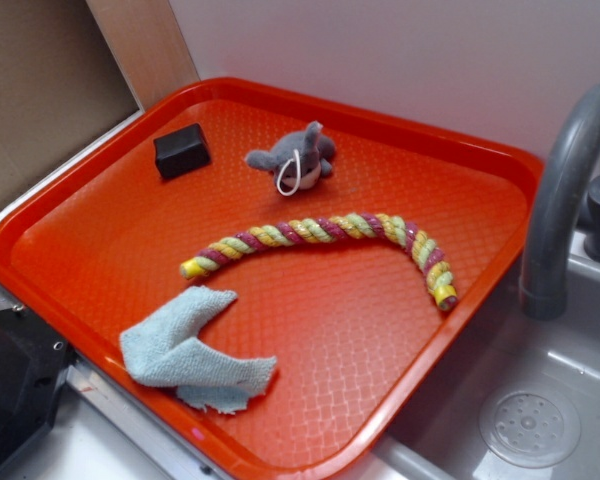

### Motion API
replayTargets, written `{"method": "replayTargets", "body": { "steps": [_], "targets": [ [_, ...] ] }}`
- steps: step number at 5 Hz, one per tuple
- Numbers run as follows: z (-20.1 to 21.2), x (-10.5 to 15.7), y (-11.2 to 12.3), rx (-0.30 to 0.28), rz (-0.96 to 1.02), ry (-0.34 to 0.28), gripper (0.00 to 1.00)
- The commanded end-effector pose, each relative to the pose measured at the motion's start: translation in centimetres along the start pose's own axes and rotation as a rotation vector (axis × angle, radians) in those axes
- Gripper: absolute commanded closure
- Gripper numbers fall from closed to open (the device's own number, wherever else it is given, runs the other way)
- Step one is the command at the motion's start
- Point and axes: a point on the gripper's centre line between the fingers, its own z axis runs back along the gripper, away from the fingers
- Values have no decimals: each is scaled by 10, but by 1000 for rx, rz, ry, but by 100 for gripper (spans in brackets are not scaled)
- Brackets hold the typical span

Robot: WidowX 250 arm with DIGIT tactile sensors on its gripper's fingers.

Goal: Grab the multicolored rope.

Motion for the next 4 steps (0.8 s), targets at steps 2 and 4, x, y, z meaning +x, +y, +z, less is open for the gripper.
{"method": "replayTargets", "body": {
  "steps": [2,4],
  "targets": [
    [-16,31,-12,-44,-161,-117,0],
    [-52,88,-49,-144,-445,-250,0]
  ]
}}
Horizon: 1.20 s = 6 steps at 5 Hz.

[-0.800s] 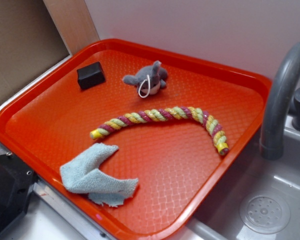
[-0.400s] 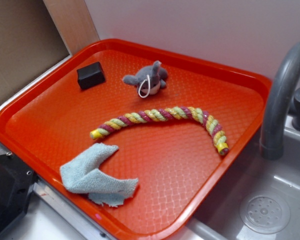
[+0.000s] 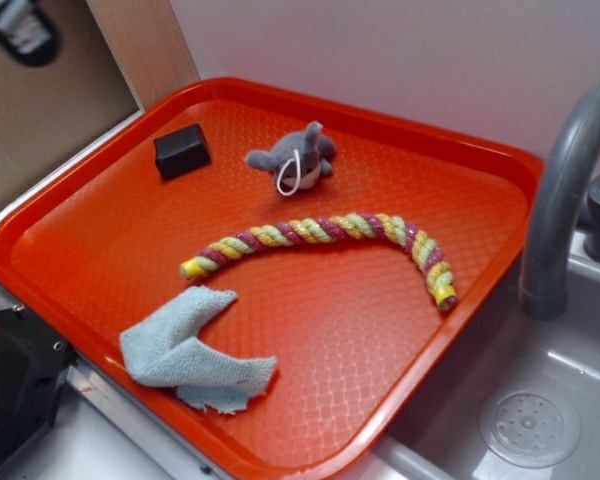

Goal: Grab the multicolored rope.

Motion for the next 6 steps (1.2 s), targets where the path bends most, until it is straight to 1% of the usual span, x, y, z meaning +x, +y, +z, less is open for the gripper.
{"method": "replayTargets", "body": {
  "steps": [1,2,3,4,5,6],
  "targets": [
    [-52,51,-32,-32,-209,-68,0],
    [-91,55,-52,1,-295,-24,0],
    [-120,51,-60,36,-321,15,0],
    [-137,47,-57,92,-357,30,0],
    [-155,40,-49,102,-360,69,0],
    [-168,40,-31,35,-331,101,0]
  ]
}}
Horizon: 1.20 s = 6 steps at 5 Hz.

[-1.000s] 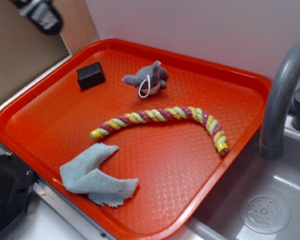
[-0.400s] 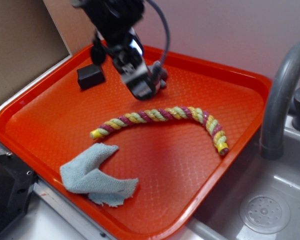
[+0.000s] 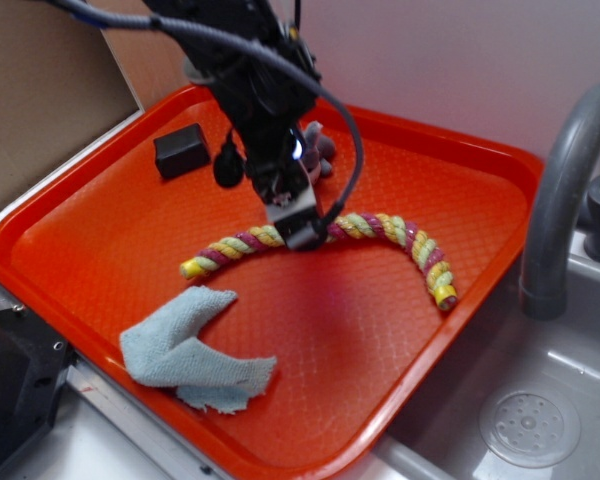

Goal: Grab the multicolored rope.

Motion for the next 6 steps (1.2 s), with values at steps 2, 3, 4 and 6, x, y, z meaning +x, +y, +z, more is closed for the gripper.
{"method": "replayTargets", "body": {
  "steps": [2,3,4,6],
  "targets": [
    [-38,-9,12,-163,-3,35,0],
    [-52,-14,0,-150,-53,77,0],
    [-62,-18,-1,-157,-60,107,14],
    [-59,-20,-2,-114,-62,113,100]
  ]
}}
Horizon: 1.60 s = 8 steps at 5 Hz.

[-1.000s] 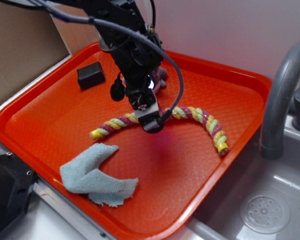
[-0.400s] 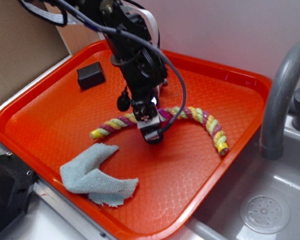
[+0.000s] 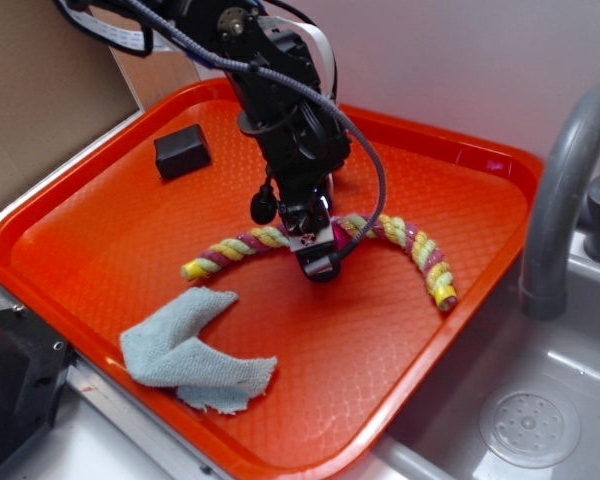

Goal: Grab the multicolored rope.

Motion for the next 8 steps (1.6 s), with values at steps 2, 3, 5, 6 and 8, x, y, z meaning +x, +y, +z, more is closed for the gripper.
{"method": "replayTargets", "body": {
  "steps": [2,3,5,6,8],
  "targets": [
    [28,-9,-5,70,32,-21,100],
    [72,-9,8,127,152,-46,100],
    [168,-20,20,101,520,-19,100],
    [204,-32,21,71,711,11,100],
    [237,-46,21,90,884,27,100]
  ]
}}
